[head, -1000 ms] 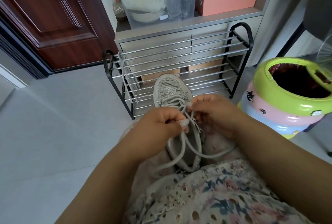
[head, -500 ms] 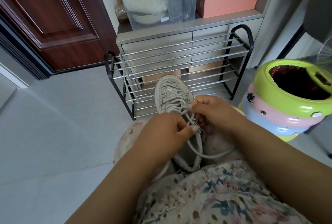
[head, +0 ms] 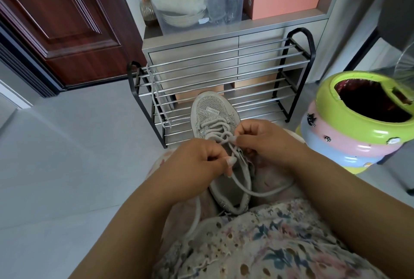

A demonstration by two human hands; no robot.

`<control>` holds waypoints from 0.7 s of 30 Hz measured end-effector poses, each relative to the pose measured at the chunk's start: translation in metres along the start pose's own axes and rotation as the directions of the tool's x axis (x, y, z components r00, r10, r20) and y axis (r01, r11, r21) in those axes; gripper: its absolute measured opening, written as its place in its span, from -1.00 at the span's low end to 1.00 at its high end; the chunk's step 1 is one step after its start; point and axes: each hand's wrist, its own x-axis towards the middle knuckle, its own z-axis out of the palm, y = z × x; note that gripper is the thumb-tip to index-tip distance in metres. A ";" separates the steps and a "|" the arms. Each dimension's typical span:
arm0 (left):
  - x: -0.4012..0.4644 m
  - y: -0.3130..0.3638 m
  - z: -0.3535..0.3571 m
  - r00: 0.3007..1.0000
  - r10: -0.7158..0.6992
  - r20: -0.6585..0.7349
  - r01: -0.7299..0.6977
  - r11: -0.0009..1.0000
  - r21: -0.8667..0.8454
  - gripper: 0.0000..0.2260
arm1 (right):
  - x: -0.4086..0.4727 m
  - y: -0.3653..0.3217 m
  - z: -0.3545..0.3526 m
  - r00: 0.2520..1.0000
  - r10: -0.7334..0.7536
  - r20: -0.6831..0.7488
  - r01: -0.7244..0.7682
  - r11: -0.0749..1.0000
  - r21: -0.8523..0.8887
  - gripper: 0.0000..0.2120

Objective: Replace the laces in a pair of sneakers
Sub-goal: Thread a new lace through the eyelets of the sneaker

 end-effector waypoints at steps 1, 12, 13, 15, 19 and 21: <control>-0.001 0.000 -0.002 1.000 -0.012 -0.011 0.012 1.000 -0.001 -0.74 | 0.000 0.000 0.000 1.000 -0.018 -0.003 0.018 1.000 0.000 -0.86; 0.013 -0.014 0.009 0.904 -0.142 -0.404 0.161 0.987 0.012 -0.70 | 0.001 -0.001 -0.003 0.986 -0.130 0.101 0.136 0.990 -0.048 -0.60; 0.014 -0.014 0.010 0.903 -0.142 -0.404 0.159 0.987 0.008 -0.70 | 0.001 -0.002 -0.004 0.986 -0.128 0.105 0.130 0.991 -0.020 -0.60; 0.015 -0.015 0.011 0.908 -0.145 -0.394 0.164 0.986 0.015 -0.72 | 0.001 -0.002 -0.007 0.987 -0.121 0.109 0.120 0.993 0.012 -0.61; 0.014 -0.017 0.005 0.900 -0.146 -0.411 0.160 0.987 0.002 -0.81 | 0.000 -0.005 -0.010 0.992 -0.097 0.084 0.100 0.994 -0.032 -0.60; 0.012 -0.023 -0.001 0.884 -0.154 -0.442 0.170 0.985 -0.004 -0.82 | -0.001 -0.007 -0.013 0.994 -0.098 0.055 0.100 0.994 -0.034 -0.56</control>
